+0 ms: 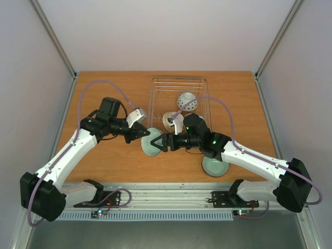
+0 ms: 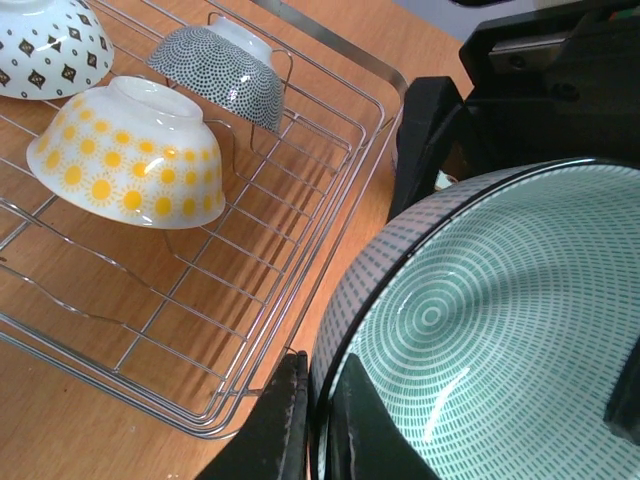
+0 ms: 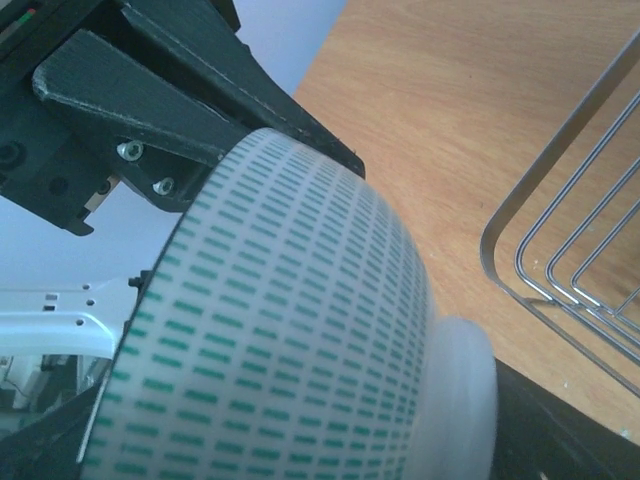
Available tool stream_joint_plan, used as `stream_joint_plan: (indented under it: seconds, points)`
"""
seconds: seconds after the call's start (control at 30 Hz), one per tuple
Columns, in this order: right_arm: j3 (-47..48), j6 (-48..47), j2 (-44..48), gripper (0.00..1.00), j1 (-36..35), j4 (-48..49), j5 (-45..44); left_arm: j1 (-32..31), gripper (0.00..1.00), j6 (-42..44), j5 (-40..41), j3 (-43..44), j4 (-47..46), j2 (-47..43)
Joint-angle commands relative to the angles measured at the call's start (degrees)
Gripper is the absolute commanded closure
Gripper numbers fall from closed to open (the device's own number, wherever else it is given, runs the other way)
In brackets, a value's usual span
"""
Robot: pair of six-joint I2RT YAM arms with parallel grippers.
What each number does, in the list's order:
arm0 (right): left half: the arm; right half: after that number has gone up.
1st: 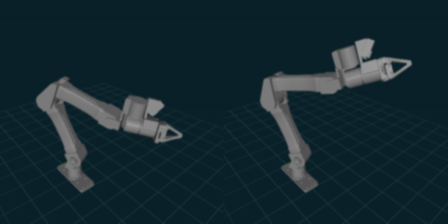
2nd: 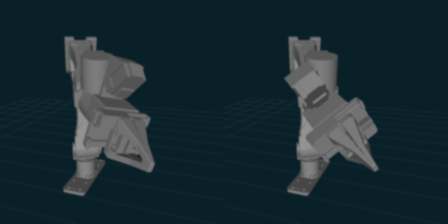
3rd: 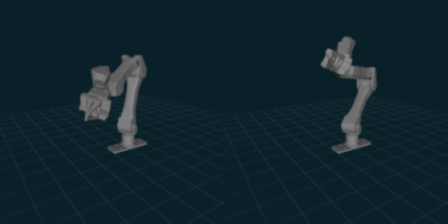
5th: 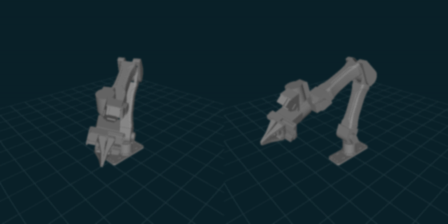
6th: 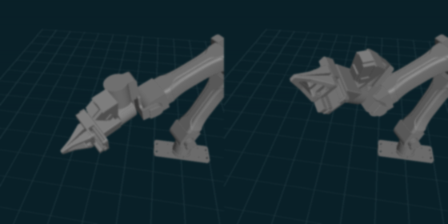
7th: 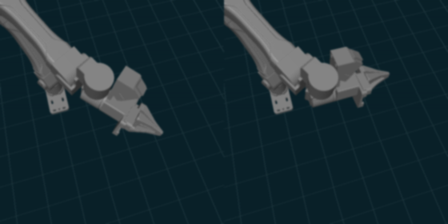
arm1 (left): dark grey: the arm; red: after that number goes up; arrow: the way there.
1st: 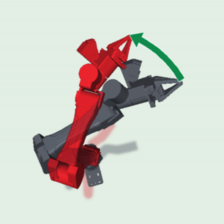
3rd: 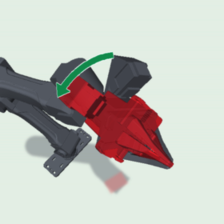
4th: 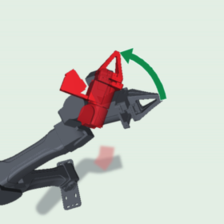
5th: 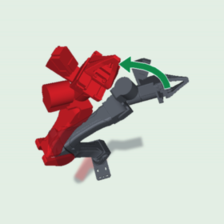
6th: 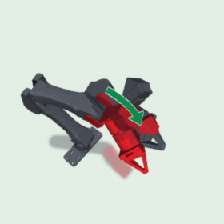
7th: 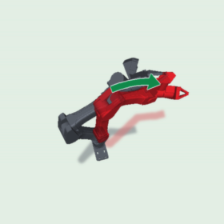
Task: Load the bowls into the dish rack
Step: Pick up the bowl from the center of the board.
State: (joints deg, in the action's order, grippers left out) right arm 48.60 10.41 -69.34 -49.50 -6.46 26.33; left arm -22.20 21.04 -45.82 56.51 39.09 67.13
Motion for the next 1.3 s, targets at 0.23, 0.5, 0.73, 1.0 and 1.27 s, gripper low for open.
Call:
stream_joint_plan:
  seconds: [0.23,0.5,0.73,1.0,1.27]
  points:
    - [-1.80,2.68,0.67,0.78,-1.22,5.44,-0.32,0.22,1.00,-1.94,-1.30,-0.47,-6.55,-1.04]
    - [-1.29,1.67,1.64,0.99,-1.39,4.11,-2.17,0.22,1.00,-1.88,-0.92,-1.40,-6.98,-1.37]
    - [-0.83,1.63,0.86,0.99,-1.42,3.11,-3.27,0.22,1.00,-2.13,1.35,-1.72,-7.44,-1.41]
    - [2.85,0.77,-2.79,0.99,-1.66,-4.52,-5.71,0.22,0.67,-3.79,8.47,-0.38,-6.84,-1.98]
    - [7.73,-2.18,-6.66,0.99,-3.42,-15.32,-8.51,0.22,0.63,-4.42,13.98,0.38,-6.28,-2.72]
